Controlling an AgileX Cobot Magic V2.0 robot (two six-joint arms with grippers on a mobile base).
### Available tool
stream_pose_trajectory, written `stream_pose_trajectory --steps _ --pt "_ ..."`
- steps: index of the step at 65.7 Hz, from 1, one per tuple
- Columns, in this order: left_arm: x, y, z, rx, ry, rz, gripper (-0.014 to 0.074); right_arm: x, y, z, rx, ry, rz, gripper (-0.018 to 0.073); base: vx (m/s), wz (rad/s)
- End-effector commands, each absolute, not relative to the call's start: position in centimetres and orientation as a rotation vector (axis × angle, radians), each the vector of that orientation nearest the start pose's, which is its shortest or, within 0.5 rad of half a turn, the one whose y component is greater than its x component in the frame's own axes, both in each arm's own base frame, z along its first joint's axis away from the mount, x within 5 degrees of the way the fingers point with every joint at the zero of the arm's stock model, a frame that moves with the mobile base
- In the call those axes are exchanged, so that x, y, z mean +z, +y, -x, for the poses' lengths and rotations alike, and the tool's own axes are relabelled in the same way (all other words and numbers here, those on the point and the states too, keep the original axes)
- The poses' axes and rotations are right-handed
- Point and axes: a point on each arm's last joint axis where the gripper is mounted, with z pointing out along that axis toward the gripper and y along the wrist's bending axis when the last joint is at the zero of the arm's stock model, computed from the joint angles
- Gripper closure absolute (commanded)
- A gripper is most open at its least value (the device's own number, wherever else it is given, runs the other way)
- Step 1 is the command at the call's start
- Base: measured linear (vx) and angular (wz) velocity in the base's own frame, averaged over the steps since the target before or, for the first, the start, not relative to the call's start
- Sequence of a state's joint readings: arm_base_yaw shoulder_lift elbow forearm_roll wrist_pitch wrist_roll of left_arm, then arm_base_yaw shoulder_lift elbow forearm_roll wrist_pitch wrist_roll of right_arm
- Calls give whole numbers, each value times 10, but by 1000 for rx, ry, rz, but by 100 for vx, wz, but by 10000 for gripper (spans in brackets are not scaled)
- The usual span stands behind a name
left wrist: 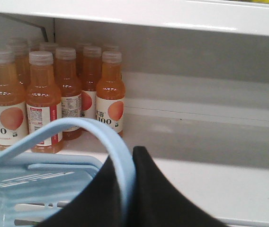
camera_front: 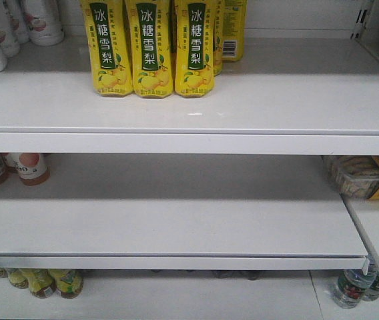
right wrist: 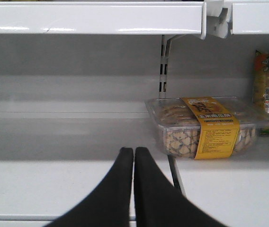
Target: Place coke in basket with both arms
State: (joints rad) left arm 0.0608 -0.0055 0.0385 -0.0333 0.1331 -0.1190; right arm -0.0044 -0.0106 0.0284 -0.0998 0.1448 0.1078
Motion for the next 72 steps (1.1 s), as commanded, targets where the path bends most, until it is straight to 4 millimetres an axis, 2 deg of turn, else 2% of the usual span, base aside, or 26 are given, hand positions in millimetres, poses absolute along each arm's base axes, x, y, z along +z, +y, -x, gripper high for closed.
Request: stream_pose_trajectory --steps 1,72 --pt "214 3 -54 -33 1434 119 603 195 -1 -56 11 1569 -34 565 0 0" --pt "214 3 -54 -33 1434 119 603 196 -1 -56 38 1569 -57 565 0 0"
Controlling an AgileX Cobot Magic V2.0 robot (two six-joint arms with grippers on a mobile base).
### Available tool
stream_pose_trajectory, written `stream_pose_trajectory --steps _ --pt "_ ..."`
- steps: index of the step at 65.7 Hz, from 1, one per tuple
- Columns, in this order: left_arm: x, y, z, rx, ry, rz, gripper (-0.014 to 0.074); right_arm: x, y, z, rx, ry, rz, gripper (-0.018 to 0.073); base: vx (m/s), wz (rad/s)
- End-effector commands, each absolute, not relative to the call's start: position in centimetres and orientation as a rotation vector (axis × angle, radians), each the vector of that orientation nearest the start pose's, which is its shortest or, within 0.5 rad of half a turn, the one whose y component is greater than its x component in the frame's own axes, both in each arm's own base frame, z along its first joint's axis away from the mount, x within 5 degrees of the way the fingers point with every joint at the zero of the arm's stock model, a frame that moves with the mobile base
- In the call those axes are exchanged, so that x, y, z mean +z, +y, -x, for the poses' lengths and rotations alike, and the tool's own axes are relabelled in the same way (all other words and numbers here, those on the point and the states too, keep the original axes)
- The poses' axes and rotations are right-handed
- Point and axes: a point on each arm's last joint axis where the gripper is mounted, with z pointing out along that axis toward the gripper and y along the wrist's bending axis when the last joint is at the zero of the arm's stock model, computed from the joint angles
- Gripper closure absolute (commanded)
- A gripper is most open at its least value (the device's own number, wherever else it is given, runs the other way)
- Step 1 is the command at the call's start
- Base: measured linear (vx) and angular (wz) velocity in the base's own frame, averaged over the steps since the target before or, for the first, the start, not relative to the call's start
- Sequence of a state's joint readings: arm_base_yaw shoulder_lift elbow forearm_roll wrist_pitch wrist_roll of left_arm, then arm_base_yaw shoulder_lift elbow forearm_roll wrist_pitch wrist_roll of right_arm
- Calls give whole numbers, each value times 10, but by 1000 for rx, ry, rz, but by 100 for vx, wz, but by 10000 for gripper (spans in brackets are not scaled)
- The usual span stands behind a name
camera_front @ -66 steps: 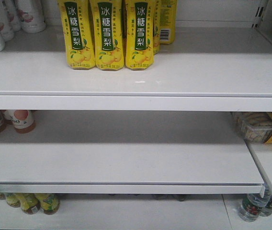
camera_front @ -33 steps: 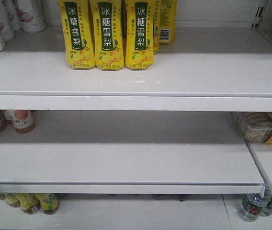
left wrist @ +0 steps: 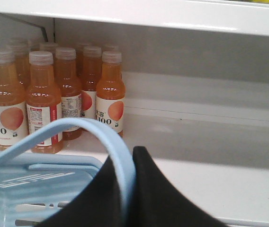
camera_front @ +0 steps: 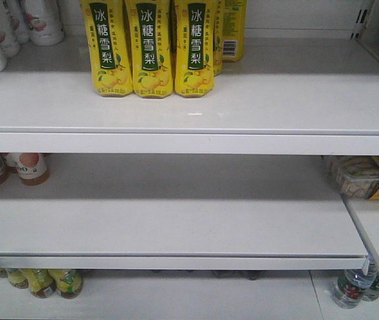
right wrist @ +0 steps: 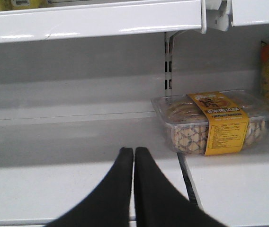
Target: Place coke in basket with both arms
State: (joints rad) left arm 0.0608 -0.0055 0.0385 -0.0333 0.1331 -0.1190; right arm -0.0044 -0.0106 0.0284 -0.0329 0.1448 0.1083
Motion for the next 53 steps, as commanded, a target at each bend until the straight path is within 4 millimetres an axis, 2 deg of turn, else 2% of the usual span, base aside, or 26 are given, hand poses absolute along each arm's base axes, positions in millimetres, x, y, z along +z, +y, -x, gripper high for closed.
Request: stream_pose_trajectory --steps 1,53 --pt "214 3 -54 -33 1434 119 603 196 -1 -56 38 1569 -57 565 0 0" --pt "214 3 -54 -33 1434 119 603 196 -1 -56 38 1569 -57 565 0 0"
